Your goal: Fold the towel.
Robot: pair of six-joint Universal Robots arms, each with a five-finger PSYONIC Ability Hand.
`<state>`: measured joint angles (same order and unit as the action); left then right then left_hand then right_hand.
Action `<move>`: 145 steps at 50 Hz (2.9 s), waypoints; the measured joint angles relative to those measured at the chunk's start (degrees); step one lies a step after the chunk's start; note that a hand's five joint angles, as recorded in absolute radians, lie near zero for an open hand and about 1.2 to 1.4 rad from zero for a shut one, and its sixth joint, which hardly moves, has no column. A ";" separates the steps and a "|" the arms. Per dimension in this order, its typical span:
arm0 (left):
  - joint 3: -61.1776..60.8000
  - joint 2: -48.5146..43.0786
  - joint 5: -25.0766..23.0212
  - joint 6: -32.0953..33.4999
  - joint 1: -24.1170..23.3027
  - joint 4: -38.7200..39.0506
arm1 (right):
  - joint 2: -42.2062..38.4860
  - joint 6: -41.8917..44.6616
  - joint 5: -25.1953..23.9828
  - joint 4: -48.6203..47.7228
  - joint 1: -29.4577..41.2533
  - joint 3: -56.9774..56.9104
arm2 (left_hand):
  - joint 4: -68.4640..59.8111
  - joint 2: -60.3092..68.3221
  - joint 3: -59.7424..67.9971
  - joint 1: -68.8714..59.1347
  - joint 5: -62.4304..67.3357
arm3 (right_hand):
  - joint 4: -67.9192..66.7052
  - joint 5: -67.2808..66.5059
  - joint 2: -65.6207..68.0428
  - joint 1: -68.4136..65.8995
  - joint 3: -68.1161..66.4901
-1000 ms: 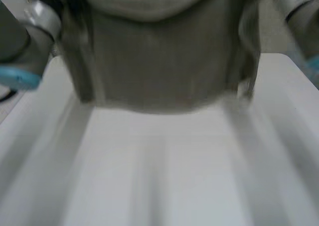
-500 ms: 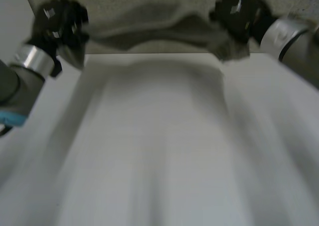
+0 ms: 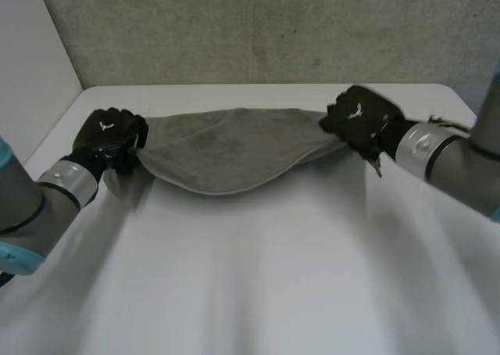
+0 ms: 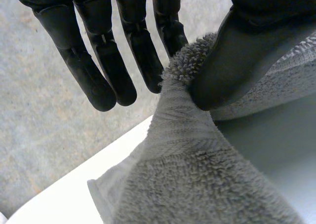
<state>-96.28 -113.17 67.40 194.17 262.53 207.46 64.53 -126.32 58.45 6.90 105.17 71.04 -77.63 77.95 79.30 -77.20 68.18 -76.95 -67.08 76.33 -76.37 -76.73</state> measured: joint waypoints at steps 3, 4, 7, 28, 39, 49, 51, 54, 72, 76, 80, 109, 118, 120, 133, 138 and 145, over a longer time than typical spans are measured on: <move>-2.17 4.73 -1.55 -0.16 0.23 -2.41 | 4.68 -2.11 -0.21 3.40 -1.04 0.40 | 0.00 0.00 0.00 0.00 0.01 | 0.00 0.00 0.00 0.00 0.00; -2.64 5.67 -1.90 -0.18 0.30 -2.93 | 5.49 -2.39 -0.27 4.22 -1.30 0.48 | 0.00 0.00 0.00 0.00 0.00 | 0.00 0.00 0.00 0.00 0.00; -5.05 10.65 -3.68 -0.23 0.89 -5.67 | 9.13 -3.23 -0.70 8.99 -2.83 0.66 | 0.00 0.00 0.00 0.00 0.00 | 0.00 0.00 0.00 0.00 0.00; -4.14 13.72 -16.00 0.78 8.59 -19.25 | 5.00 9.78 -1.19 34.67 -10.89 -4.97 | 0.00 0.00 0.01 0.00 0.00 | 0.00 0.00 0.00 0.00 0.00; 17.98 -13.06 -11.47 2.76 3.11 -23.64 | -16.15 5.93 0.70 28.04 -6.72 -21.41 | 0.00 0.01 0.02 0.00 0.04 | 0.00 0.00 0.00 0.00 0.00; 34.80 -25.52 -5.05 3.01 0.04 -25.18 | -28.55 2.76 5.25 20.30 -3.71 -34.30 | 0.00 0.01 0.04 0.00 0.04 | 0.00 0.00 0.00 0.00 0.00; 36.79 -26.98 -4.83 3.04 -0.17 -25.26 | -30.09 2.78 5.61 19.31 -3.35 -35.81 | 0.00 0.01 0.04 0.00 0.04 | 0.00 0.00 0.00 0.00 0.00; 39.44 -28.88 -4.68 3.07 -0.38 -25.25 | -32.62 2.91 6.13 17.59 -2.86 -38.42 | 0.00 0.01 0.04 0.00 0.04 | 0.00 0.00 0.00 0.00 0.00; 50.55 -35.01 0.09 3.10 -2.41 -24.10 | -41.29 6.36 8.47 7.86 -2.15 -49.37 | 60.24 -59.90 -62.23 59.62 -60.90 | 61.18 63.15 -61.32 60.30 60.80; 51.82 -34.76 1.20 3.08 -2.41 -24.09 | -41.53 8.96 7.15 3.14 -2.21 -49.66 | 62.98 -63.17 -65.21 62.25 -63.87 | 62.46 63.66 -62.45 62.89 62.73; 52.48 -33.55 2.06 3.02 -2.44 -24.09 | -41.15 10.42 4.50 -0.53 -2.32 -49.67 | 62.98 -63.17 -65.21 62.25 -63.87 | 62.46 63.67 -62.45 62.90 62.73; 15.49 0.10 2.24 2.48 -1.26 -18.24 | -12.08 -15.78 13.11 16.32 -3.76 -26.91 | 62.98 -63.17 -65.27 62.25 -63.87 | 62.46 63.66 -62.45 63.19 62.73; 1.11 6.64 2.43 2.29 -2.07 -11.02 | -3.43 -17.94 13.41 8.01 -5.50 -0.71 | 62.98 -63.17 -65.27 62.25 -63.87 | 62.45 63.58 -62.43 63.03 62.79; -0.94 7.21 2.46 2.26 -2.33 -9.64 | -2.44 -18.82 13.54 4.75 -6.03 3.82 | 62.98 -63.17 -65.27 62.25 -63.87 | 62.40 63.53 -62.32 62.78 62.67; -9.22 6.41 4.96 2.23 -5.18 -0.99 | -4.53 -21.04 13.94 -9.71 -9.40 16.43 | 62.98 -63.17 -65.27 62.25 -63.87 | 55.31 54.54 -55.28 54.91 54.95; -10.06 5.90 5.66 2.23 -5.35 0.87 | -8.15 -20.55 13.96 -12.64 -11.66 15.52 | 62.98 -63.17 -65.27 62.25 -63.87 | 48.28 48.12 -48.11 48.33 47.97; -10.16 5.81 5.76 2.12 -5.34 1.16 | -10.40 -20.79 14.82 -16.96 -13.66 14.68 | 62.98 -63.17 -65.27 62.25 -63.87 | 42.73 43.30 -41.90 41.93 42.55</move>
<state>-106.44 -107.36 73.16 196.30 257.19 208.62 54.13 -147.11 73.27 -10.06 91.51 85.72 -14.66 14.77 14.03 -14.95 4.31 -34.22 -23.79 34.42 -34.43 -34.18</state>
